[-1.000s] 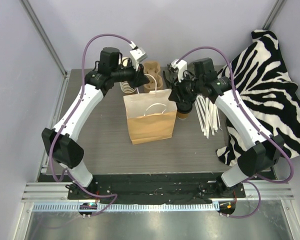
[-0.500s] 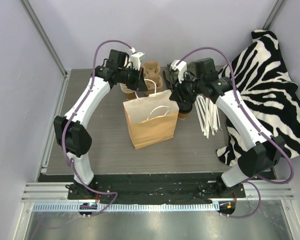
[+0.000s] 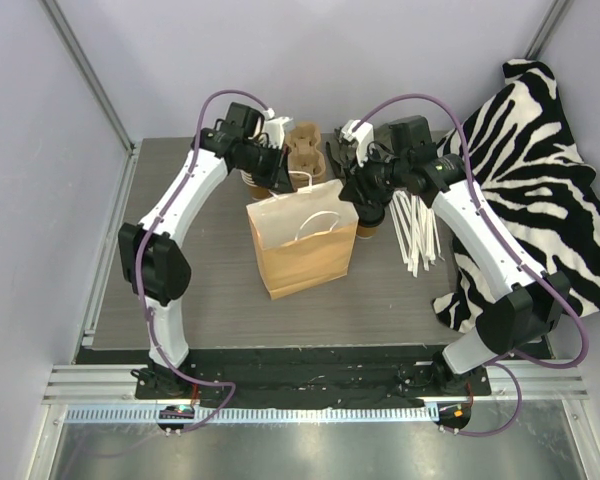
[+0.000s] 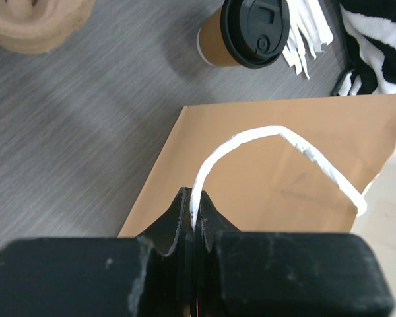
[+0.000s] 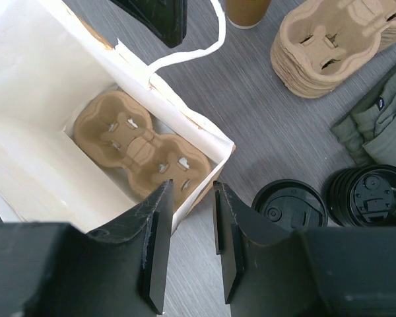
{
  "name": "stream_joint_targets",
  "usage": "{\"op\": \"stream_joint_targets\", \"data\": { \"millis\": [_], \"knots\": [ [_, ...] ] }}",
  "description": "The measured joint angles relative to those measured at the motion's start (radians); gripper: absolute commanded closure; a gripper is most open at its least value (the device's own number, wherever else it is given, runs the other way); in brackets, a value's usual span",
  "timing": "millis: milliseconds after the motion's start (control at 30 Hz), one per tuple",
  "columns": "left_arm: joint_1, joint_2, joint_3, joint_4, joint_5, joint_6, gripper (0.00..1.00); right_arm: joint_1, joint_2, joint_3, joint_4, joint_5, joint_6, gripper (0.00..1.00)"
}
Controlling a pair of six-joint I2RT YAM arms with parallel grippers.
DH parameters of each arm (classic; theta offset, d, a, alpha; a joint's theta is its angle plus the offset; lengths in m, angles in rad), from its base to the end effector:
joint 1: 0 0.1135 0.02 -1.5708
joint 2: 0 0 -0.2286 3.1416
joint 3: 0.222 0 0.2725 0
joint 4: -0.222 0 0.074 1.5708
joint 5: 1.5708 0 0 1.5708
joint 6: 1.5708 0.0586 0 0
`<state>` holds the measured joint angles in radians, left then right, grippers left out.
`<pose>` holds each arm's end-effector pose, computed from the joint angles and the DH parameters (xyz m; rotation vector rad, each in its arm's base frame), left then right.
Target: Pack the takeout coffee
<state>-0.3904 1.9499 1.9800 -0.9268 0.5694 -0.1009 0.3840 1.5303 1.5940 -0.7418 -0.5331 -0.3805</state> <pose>0.3999 -0.1988 0.2975 0.6081 2.4120 -0.9133 0.3311 0.1659 0.3406 -1.0800 1.9209 0.5985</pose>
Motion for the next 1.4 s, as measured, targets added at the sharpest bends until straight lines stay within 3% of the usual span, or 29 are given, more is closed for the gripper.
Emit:
{"op": "stream_joint_targets", "data": {
  "millis": [133,167,333,433,467,567,833,933,967,1000,1300,1400],
  "knots": [
    [0.000,0.019,0.005,-0.033,0.000,0.003,0.98,0.000,0.000,0.000,0.000,0.005,-0.003,0.71],
    [0.000,0.026,0.011,-0.041,0.000,0.004,0.98,0.000,0.000,0.000,0.000,0.007,-0.003,0.79],
    [0.000,0.047,0.034,-0.078,0.000,0.008,0.94,0.000,0.000,0.000,0.000,0.019,-0.005,0.97],
    [0.000,0.052,0.051,-0.106,0.006,0.010,0.80,0.000,0.000,0.000,0.000,0.026,-0.003,0.99],
    [0.000,0.055,0.061,-0.115,0.008,0.011,0.69,0.000,0.000,0.000,0.000,0.027,-0.003,0.99],
    [0.000,0.074,0.123,-0.153,0.015,0.023,0.55,0.000,0.000,0.000,0.000,0.033,-0.002,0.99],
    [0.017,0.050,0.216,-0.153,0.046,0.002,0.31,0.000,0.000,0.000,0.000,0.035,-0.002,0.99],
    [0.046,0.017,0.210,-0.111,0.090,-0.027,0.14,0.000,0.000,0.000,0.000,0.037,0.002,0.99],
    [0.058,0.001,0.199,-0.089,0.108,-0.035,0.03,0.000,0.000,0.000,0.000,0.038,0.004,0.99],
    [0.069,-0.020,0.182,-0.065,0.124,-0.047,0.00,0.000,0.000,0.000,0.000,0.039,0.006,0.99],
    [0.095,-0.261,-0.041,0.142,0.187,-0.061,0.00,0.000,0.000,0.000,0.000,0.046,0.037,0.99],
    [0.105,-0.338,-0.118,0.228,0.151,-0.082,0.07,0.000,0.000,0.000,0.001,0.049,0.044,0.99]
  ]
}}
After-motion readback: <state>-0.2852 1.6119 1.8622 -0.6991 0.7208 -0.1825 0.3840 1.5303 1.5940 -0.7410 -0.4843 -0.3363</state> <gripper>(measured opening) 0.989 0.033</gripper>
